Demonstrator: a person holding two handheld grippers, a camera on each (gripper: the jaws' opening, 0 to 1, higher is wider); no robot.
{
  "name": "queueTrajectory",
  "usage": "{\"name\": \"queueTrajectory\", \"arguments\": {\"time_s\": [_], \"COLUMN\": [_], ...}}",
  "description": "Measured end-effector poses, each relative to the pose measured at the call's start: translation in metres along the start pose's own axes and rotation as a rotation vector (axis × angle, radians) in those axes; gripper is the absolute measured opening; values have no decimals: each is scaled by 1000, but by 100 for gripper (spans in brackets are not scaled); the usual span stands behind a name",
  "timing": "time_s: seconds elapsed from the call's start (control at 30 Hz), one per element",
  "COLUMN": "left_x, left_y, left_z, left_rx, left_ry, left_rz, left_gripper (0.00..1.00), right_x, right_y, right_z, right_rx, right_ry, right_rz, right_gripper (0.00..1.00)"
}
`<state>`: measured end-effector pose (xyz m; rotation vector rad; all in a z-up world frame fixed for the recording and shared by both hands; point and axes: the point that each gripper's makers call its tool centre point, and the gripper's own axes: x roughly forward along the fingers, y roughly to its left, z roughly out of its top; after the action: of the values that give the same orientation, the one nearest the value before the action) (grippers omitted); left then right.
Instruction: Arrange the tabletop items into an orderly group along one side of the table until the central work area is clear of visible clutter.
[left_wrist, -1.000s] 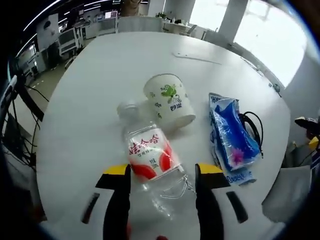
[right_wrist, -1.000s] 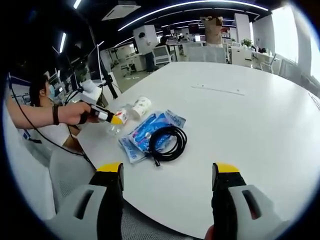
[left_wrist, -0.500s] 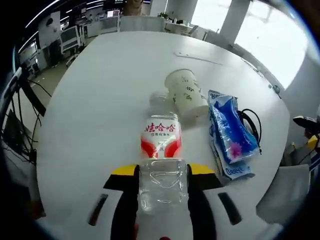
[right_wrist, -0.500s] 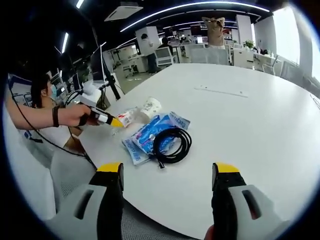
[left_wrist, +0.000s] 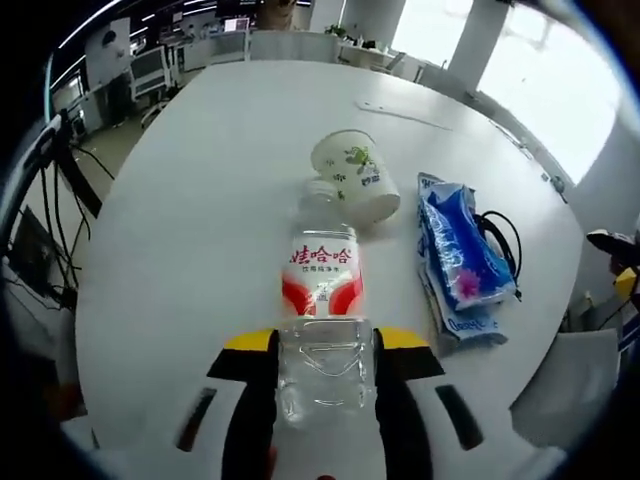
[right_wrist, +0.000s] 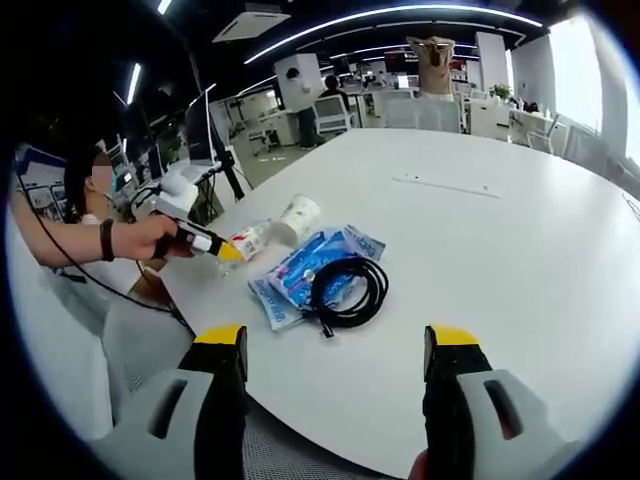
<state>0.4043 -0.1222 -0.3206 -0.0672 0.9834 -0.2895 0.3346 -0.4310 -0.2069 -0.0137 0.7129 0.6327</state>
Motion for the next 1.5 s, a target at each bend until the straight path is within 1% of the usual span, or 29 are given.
{"name": "queueTrajectory", "arguments": {"time_s": [0.4,0.57,0.77,0.9,0.93,1.0,1.03,1.1,1.23,1.37,1.5], "left_x": [-13,-17,-21,-20,-20,-20,-20,-20,-17,-11,-4], "left_y": [-1,-1,0,-2,-2,-2,-2,-1,0,2,1], "left_z": [-25,-30,-37,-38,-38,-37,-37,-34,-24,-12,-4], "left_rx": [-17,-19,-41,-15,6,11,26,41,29,61,61], "left_ry": [12,19,34,57,67,75,79,73,64,67,76], "left_rz": [17,25,45,51,46,48,50,59,49,52,42], "left_gripper": [37,37,37,38,38,38,38,39,45,48,51], "right_x": [3,4,6,7,7,8,8,9,9,9,9], "right_y": [6,9,11,10,10,10,10,10,9,9,8], "right_z": [-2,-2,0,-1,-1,-1,-1,0,0,-1,-4], "right_rx": [-6,-9,-15,-15,-15,-19,-20,-20,-20,-18,-15], "right_ry": [0,4,8,9,10,14,14,13,14,16,22], "right_rz": [13,19,24,24,24,26,26,27,25,25,23], "right_gripper": [71,71,71,71,71,71,71,71,71,71,71]}}
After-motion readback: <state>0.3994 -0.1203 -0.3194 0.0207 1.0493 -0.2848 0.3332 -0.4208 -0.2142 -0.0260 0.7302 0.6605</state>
